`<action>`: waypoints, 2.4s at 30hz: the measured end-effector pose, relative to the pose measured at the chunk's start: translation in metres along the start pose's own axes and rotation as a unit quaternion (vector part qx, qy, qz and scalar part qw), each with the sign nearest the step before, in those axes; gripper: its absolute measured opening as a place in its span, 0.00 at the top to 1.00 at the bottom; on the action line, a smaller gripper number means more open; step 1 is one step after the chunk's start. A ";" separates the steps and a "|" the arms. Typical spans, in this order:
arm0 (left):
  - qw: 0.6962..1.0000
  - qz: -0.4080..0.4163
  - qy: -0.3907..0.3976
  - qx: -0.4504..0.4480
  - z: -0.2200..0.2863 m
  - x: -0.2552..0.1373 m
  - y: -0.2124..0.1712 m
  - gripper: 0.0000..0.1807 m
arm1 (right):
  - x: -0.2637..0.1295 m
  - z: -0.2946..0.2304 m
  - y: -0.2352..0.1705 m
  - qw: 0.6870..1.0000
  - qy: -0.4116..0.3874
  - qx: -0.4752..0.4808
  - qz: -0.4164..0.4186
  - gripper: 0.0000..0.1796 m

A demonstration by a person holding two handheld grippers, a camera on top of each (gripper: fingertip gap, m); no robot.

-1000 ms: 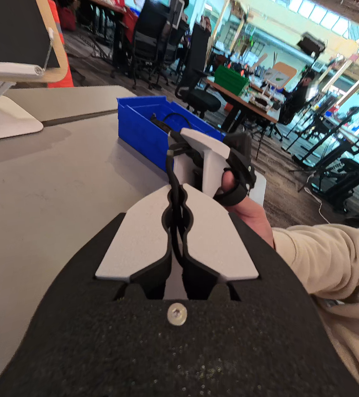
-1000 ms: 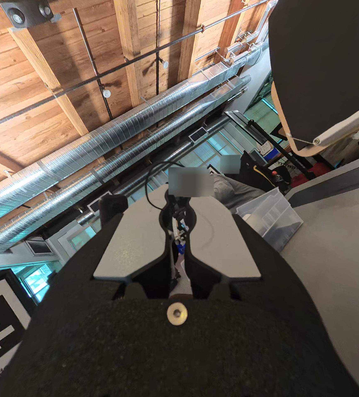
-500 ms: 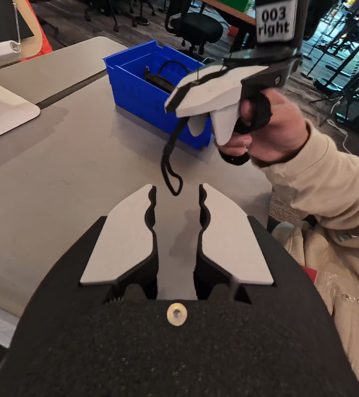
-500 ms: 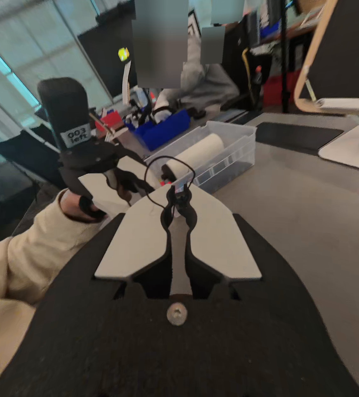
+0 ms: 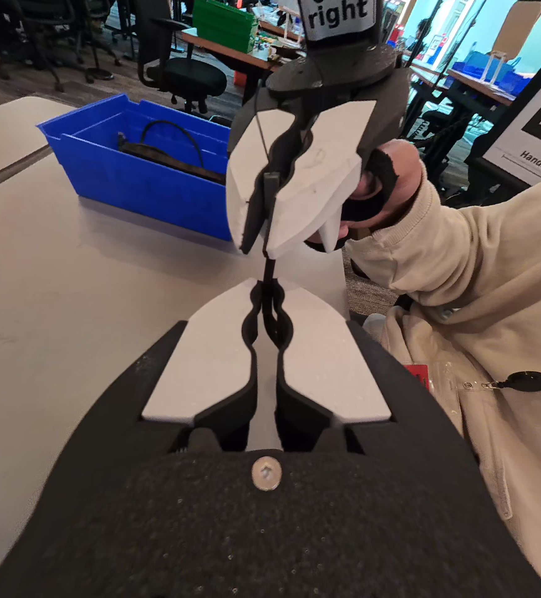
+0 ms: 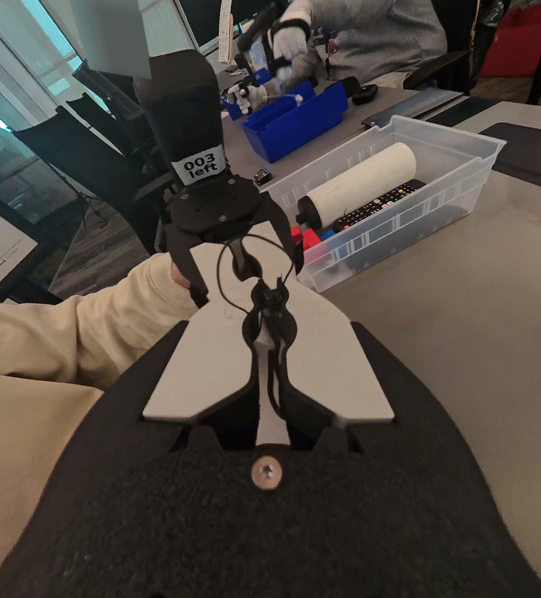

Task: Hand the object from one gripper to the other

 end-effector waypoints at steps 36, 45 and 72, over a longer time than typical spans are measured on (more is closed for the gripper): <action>0.964 0.087 0.225 -0.114 -0.051 -0.024 0.011 0.97 | 0.054 0.048 -0.025 0.888 -0.419 -0.190 0.024 0.95; 0.964 0.071 0.230 -0.112 -0.054 -0.020 0.006 0.97 | 0.056 0.052 -0.031 0.897 -0.383 -0.220 -0.020 0.97; 0.937 0.187 -0.205 -0.213 -0.010 -0.027 0.026 0.96 | 0.029 -0.005 -0.032 0.966 0.024 -0.242 0.090 0.97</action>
Point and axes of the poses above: each gripper's, where its closed fingertips meet, x out along the fingers, y out of its top, z = x × y across the jaws, the point moved 2 cm from there along -x, back along the fingers, and after that the axes turned 10 degrees about -z, right-handed, at the moved point
